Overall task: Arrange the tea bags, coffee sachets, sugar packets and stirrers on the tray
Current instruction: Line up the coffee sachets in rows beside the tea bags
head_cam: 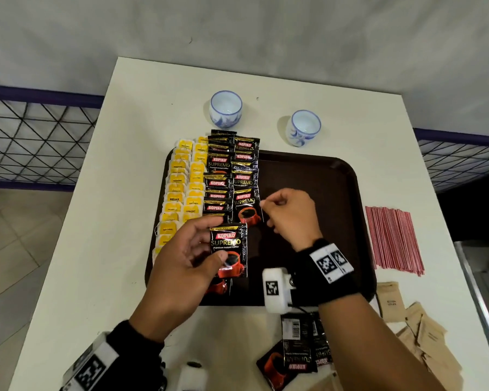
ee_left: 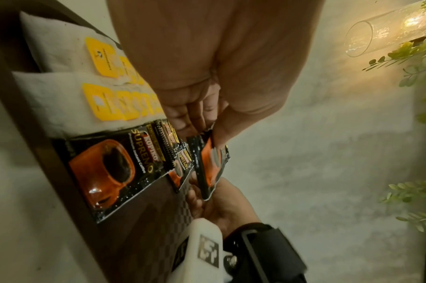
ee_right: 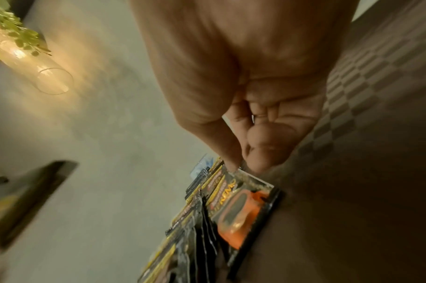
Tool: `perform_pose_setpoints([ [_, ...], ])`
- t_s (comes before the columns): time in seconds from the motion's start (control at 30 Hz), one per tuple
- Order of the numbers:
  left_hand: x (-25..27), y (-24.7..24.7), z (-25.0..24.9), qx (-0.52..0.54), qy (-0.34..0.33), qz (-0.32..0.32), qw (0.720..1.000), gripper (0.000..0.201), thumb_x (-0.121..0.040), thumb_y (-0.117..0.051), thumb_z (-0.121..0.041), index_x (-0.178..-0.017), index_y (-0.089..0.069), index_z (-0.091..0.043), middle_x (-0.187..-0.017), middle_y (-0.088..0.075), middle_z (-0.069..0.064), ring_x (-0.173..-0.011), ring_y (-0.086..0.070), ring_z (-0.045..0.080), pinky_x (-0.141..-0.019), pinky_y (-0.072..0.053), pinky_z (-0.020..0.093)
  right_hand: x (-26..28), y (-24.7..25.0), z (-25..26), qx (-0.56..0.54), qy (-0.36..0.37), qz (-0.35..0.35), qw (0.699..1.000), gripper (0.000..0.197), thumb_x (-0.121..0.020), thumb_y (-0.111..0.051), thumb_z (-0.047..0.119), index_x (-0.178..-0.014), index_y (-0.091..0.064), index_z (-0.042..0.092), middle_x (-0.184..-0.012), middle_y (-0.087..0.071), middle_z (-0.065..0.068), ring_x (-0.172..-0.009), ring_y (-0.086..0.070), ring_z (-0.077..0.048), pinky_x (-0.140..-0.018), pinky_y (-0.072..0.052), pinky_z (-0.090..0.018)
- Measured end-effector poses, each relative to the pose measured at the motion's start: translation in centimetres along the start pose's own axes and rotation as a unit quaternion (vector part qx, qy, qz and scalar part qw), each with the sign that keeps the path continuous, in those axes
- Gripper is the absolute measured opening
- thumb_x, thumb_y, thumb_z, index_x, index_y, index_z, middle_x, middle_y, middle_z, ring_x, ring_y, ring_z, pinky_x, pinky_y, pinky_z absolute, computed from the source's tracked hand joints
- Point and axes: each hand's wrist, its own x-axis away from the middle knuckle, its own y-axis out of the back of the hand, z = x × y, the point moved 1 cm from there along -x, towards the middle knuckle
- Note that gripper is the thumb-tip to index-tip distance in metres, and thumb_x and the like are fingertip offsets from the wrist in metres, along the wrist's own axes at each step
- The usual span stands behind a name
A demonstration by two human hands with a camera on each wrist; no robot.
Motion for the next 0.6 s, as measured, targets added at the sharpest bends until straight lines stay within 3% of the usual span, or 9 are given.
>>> perform_pose_setpoints([
  [0.1,0.3,0.3,0.6,0.002,0.010,0.001,1.000,0.050,-0.088,-0.072,0.002,-0.118,-0.064,-0.036,-0.105,-0.074,-0.018,-0.102,-0.070,0.002,-0.080,-0.052,0.010,-1.0,-0.4,0.5,0.000,-0.022,0.033,0.999,0.014,-0.086,-0.074,0.020,-0.075,-0.069,0.013,-0.056,-0.067,-0.008,-0.044,-0.059,-0.014,-0.044,-0.048,-0.024],
  [0.23,0.4,1.0,1.5,0.004,0.009,-0.008,1.000,0.054,-0.087,-0.074,0.000,-0.113,-0.066,-0.046,-0.110,-0.075,-0.008,-0.107,-0.070,0.010,-0.091,-0.054,0.028,-1.7,-1.0,0.3,0.019,-0.031,0.034,0.999,0.016,-0.083,-0.076,0.018,-0.069,-0.067,0.017,-0.050,-0.062,-0.003,-0.038,-0.055,-0.010,-0.042,-0.042,-0.021],
  [0.3,0.4,1.2,1.7,0.003,0.004,-0.008,1.000,0.056,-0.086,-0.074,0.000,-0.112,-0.066,-0.049,-0.111,-0.075,-0.006,-0.108,-0.070,0.013,-0.091,-0.053,0.030,-1.9,-1.2,0.2,0.032,-0.028,0.028,0.999,0.017,-0.082,-0.076,0.019,-0.067,-0.067,0.019,-0.048,-0.061,0.002,-0.038,-0.053,-0.007,-0.044,-0.041,-0.021],
  [0.4,0.5,1.4,2.1,0.004,0.004,-0.006,1.000,0.056,-0.086,-0.075,0.000,-0.112,-0.066,-0.049,-0.113,-0.074,-0.003,-0.109,-0.070,0.015,-0.091,-0.054,0.031,-2.0,-1.1,0.1,0.030,-0.026,0.023,0.999,0.020,-0.081,-0.076,0.018,-0.064,-0.067,0.021,-0.049,-0.061,0.005,-0.045,-0.056,-0.008,-0.047,-0.041,-0.022],
  [0.53,0.6,1.7,2.7,0.006,0.005,0.001,1.000,0.052,-0.086,-0.075,-0.004,-0.116,-0.065,-0.045,-0.118,-0.072,0.000,-0.112,-0.069,0.017,-0.092,-0.056,0.033,-2.1,-1.0,0.0,-0.039,-0.049,0.025,0.998,0.016,-0.086,-0.072,0.010,-0.072,-0.066,0.014,-0.059,-0.067,-0.004,-0.053,-0.066,-0.016,-0.045,-0.046,-0.023],
  [0.6,0.7,1.8,2.7,0.007,0.005,0.004,1.000,0.052,-0.086,-0.075,-0.002,-0.115,-0.065,-0.044,-0.117,-0.073,0.000,-0.111,-0.070,0.016,-0.088,-0.056,0.028,-2.3,-0.9,0.0,-0.058,-0.047,0.025,0.997,0.013,-0.087,-0.072,0.010,-0.076,-0.066,0.012,-0.062,-0.069,-0.006,-0.056,-0.068,-0.018,-0.049,-0.050,-0.025],
])
